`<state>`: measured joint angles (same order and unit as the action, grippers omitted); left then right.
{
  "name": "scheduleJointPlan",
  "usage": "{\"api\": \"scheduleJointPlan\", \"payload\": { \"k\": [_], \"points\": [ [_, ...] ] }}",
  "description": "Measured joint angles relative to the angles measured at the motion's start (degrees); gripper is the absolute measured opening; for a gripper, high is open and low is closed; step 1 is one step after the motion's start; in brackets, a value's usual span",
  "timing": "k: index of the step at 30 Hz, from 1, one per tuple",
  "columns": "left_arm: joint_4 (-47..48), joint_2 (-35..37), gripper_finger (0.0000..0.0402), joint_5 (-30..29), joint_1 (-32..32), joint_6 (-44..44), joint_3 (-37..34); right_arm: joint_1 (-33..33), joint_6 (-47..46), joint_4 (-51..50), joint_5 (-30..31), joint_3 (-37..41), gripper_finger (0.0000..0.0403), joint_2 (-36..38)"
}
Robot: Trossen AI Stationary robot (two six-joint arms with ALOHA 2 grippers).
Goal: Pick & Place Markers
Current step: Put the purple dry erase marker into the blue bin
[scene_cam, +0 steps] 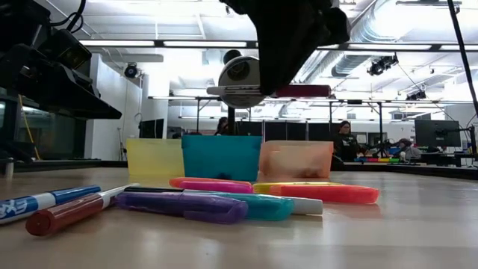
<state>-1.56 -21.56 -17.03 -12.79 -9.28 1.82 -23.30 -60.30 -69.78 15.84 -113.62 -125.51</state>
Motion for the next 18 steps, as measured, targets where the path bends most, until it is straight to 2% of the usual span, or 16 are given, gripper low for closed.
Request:
{"api": "scheduleJointPlan", "payload": {
  "k": [7,18],
  "points": [
    [0.0,0.0,0.0224,0.0,0.0,0.0,0.0,3.2,-3.3,-2.3,0.5,0.0,0.0021,0.0],
    [0.0,0.0,0.0224,0.0,0.0,0.0,0.0,11.4,1.9,-5.6,0.8,0.1,0.0021,1.5]
  ]
}}
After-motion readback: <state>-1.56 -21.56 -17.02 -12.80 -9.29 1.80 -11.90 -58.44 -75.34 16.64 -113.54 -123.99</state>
